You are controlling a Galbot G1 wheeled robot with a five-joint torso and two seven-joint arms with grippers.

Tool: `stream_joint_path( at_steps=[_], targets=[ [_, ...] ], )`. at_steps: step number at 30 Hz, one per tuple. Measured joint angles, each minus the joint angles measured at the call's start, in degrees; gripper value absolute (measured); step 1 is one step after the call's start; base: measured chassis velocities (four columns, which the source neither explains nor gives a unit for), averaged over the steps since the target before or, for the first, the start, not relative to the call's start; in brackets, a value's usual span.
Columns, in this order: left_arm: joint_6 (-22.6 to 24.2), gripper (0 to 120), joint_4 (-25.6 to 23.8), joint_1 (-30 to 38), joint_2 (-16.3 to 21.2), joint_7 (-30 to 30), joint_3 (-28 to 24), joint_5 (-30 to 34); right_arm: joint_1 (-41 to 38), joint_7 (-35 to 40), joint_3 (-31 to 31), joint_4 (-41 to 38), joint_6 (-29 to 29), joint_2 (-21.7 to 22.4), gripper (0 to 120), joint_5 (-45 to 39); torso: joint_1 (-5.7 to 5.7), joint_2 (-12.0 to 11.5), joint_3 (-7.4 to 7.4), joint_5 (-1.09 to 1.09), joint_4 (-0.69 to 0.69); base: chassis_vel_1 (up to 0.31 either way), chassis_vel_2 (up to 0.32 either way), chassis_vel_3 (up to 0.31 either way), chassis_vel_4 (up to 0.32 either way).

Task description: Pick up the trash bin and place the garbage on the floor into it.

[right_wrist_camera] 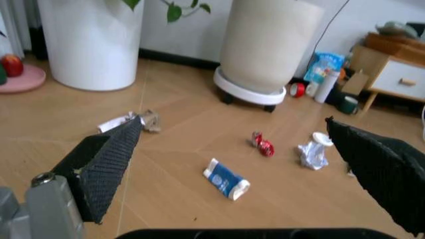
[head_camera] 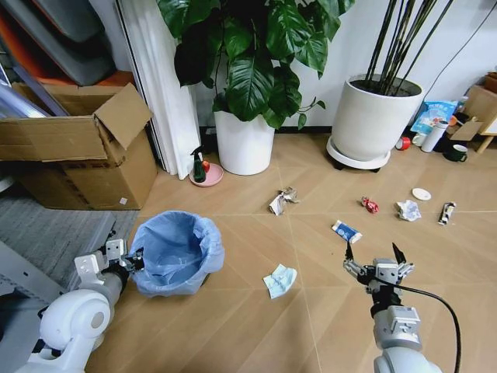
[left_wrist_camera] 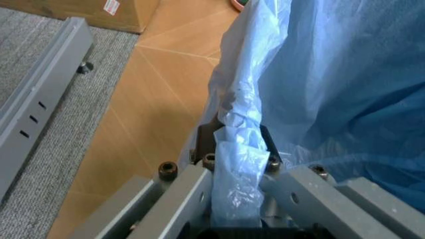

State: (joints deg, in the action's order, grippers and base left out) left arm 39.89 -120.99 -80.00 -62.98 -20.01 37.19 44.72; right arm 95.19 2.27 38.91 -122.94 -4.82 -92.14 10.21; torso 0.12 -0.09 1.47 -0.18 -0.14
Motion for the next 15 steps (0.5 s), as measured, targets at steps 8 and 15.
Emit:
stream_joint_path(
  at_steps=[8,15],
  targets=[
    [-0.1,0,-0.3,0.5,0.0,0.1,-0.8,-0.1,-3.4,-1.0,0.0,7.1,-0.8,0.1,100,-3.5,-0.01,0.0,-0.01,0.02,0.0,-0.009,0.007,0.013,-0.006],
    [0.0,0,0.0,1.3,0.2,0.1,-1.8,0.2,-7.7,-3.9,-1.9,15.9,-3.6,4.7,100,-7.8,-0.01,0.0,-0.01,0.02,0.01,0.0,0.0,0.0,0.0]
  ],
)
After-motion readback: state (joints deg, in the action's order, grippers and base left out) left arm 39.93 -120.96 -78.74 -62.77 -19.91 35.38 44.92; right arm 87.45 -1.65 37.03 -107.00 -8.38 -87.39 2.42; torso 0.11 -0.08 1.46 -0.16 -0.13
